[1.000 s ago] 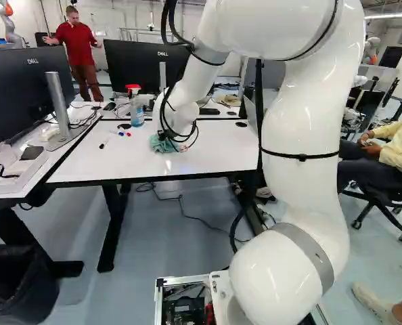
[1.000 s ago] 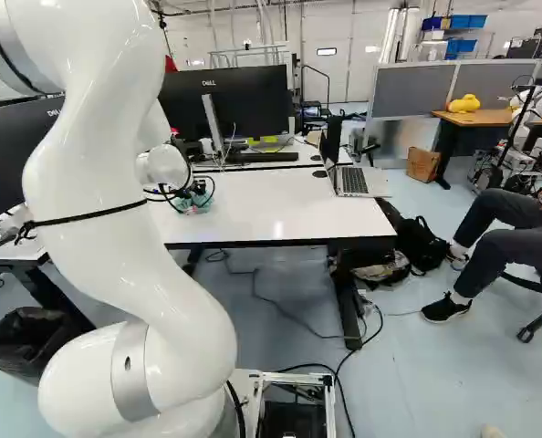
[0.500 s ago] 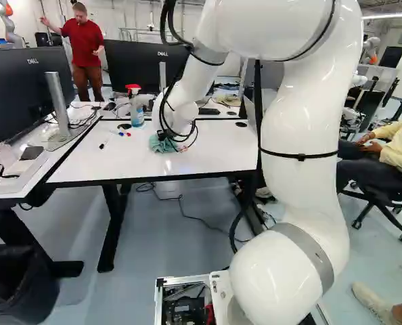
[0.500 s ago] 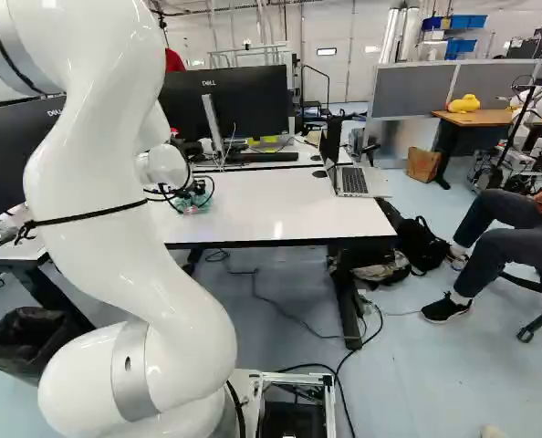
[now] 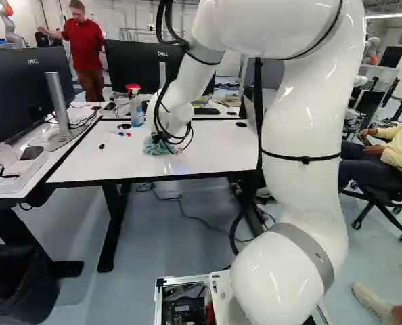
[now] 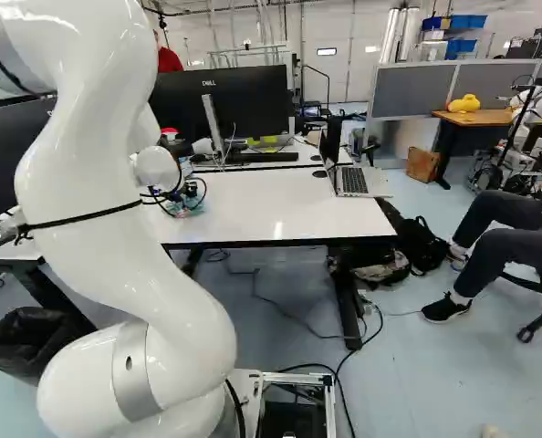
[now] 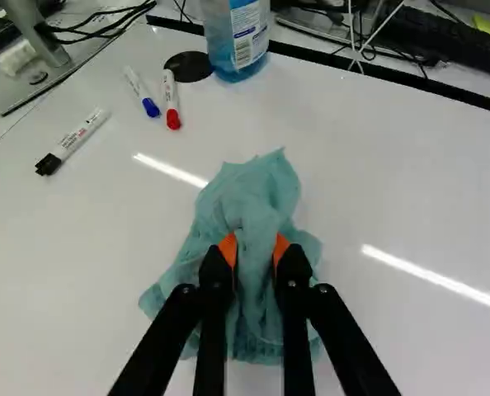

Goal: Clean the table with the green towel

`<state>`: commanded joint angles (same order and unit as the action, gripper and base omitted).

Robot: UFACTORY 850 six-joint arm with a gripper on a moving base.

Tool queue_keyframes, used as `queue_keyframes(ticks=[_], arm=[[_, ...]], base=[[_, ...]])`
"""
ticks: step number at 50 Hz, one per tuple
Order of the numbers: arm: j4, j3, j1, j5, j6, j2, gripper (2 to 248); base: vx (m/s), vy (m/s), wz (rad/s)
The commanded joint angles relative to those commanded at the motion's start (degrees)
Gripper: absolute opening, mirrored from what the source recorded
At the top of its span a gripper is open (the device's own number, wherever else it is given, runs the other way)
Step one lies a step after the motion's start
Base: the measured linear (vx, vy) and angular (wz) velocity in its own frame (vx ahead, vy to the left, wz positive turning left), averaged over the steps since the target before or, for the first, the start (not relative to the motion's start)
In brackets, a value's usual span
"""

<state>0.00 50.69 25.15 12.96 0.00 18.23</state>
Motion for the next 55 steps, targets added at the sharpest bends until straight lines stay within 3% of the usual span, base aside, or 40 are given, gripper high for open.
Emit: queue_keyframes(ticks=[12, 29, 55], arm=[[0.00, -3.21, -0.02, 0.00, 0.00, -2.64, 65], [0.00, -5.62, -2.61, 0.00, 0.00, -4.66, 65], [0.00, -1.50, -6.28, 0.00, 0.00, -1.21, 65]], base=[[0.000, 0.000, 0.000], [0.000, 0.000, 0.000], [0.000, 0.000, 0.000]])
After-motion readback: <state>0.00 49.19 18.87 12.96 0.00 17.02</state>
